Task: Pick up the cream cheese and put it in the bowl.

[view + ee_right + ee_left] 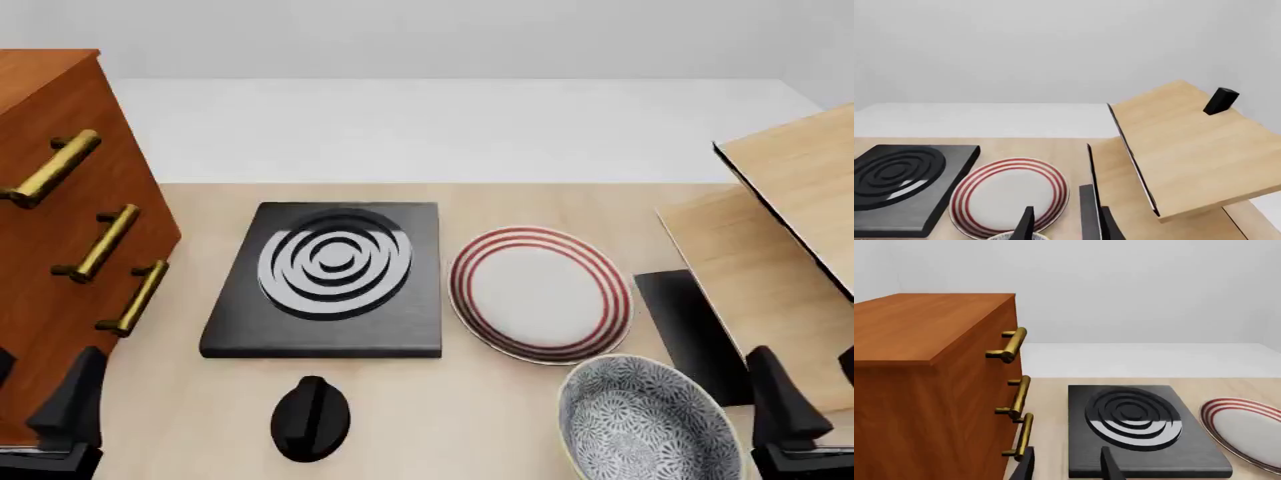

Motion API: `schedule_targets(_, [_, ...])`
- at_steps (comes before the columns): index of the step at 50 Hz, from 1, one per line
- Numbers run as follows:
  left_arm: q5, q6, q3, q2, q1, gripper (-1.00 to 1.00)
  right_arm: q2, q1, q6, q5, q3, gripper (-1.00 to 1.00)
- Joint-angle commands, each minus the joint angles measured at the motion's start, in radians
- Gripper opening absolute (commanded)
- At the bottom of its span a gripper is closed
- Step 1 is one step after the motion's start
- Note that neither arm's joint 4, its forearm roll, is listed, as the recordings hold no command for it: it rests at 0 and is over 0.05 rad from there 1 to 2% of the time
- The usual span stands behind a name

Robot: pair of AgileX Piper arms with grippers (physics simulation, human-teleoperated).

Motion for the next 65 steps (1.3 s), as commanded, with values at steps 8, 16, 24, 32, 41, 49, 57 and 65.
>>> schedule_targets(8, [0.000, 0.000, 0.000, 0.000, 0.000, 1.00, 0.011, 0.050, -0.044, 0.016, -0.022, 1.00])
schedule_targets(16, [0.000, 0.000, 0.000, 0.000, 0.000, 1.00, 0.024, 0.080, -0.056, 0.018, -0.032, 1.00])
schedule_targets(24, [0.000, 0.000, 0.000, 0.000, 0.000, 1.00, 0.011, 0.169, -0.142, 0.099, -0.100, 1.00])
schedule_targets(32, [0.000, 0.000, 0.000, 0.000, 0.000, 1.00, 0.002, 0.315, -0.270, 0.253, -0.237, 1.00])
schedule_targets(41, [0.000, 0.000, 0.000, 0.000, 0.000, 1.00, 0.021, 0.468, -0.410, 0.375, -0.327, 1.00])
schedule_targets(49, [0.000, 0.000, 0.000, 0.000, 0.000, 1.00, 0.114, 0.581, -0.483, 0.395, -0.358, 1.00])
schedule_targets(57, [0.000, 0.000, 0.000, 0.000, 0.000, 1.00, 0.278, 0.704, -0.570, 0.456, -0.436, 1.00])
schedule_targets(65, [0.000, 0.000, 0.000, 0.000, 0.000, 1.00, 0.429, 0.833, -0.639, 0.521, -0.482, 1.00])
